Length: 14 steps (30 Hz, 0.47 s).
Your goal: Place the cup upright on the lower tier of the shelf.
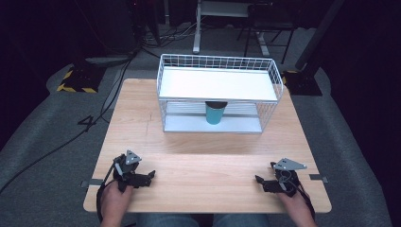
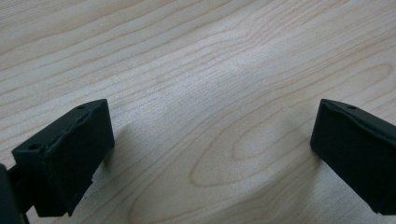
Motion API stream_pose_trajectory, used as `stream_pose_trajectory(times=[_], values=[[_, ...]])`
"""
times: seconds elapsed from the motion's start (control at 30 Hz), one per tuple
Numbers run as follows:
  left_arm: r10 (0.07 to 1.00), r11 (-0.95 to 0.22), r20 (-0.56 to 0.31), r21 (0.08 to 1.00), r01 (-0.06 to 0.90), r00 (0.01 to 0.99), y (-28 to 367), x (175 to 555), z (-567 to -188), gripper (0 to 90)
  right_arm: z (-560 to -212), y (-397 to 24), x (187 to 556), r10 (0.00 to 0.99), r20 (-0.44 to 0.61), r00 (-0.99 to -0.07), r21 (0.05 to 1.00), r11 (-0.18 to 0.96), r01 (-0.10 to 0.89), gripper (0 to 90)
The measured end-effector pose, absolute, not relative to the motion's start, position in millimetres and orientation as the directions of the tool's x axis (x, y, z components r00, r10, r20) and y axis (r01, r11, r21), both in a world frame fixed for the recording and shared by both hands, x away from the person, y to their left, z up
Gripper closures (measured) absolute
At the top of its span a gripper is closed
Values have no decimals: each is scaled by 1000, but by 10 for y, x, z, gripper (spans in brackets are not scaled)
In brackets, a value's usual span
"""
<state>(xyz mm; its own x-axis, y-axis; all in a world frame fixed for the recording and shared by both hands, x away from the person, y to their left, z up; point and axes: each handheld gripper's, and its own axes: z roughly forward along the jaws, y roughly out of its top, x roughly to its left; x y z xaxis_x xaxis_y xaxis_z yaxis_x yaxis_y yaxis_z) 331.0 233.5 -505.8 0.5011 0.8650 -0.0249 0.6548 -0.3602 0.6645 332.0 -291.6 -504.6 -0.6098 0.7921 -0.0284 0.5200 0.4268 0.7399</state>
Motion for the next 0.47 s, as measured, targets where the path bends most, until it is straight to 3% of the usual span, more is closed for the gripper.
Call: stream_pose_trajectory(times=[0.47], values=[[865, -360, -25, 665, 655, 501, 2335, 3311, -5058, 0, -5050, -2923, 3330, 793, -9, -609, 731, 421, 537, 123]])
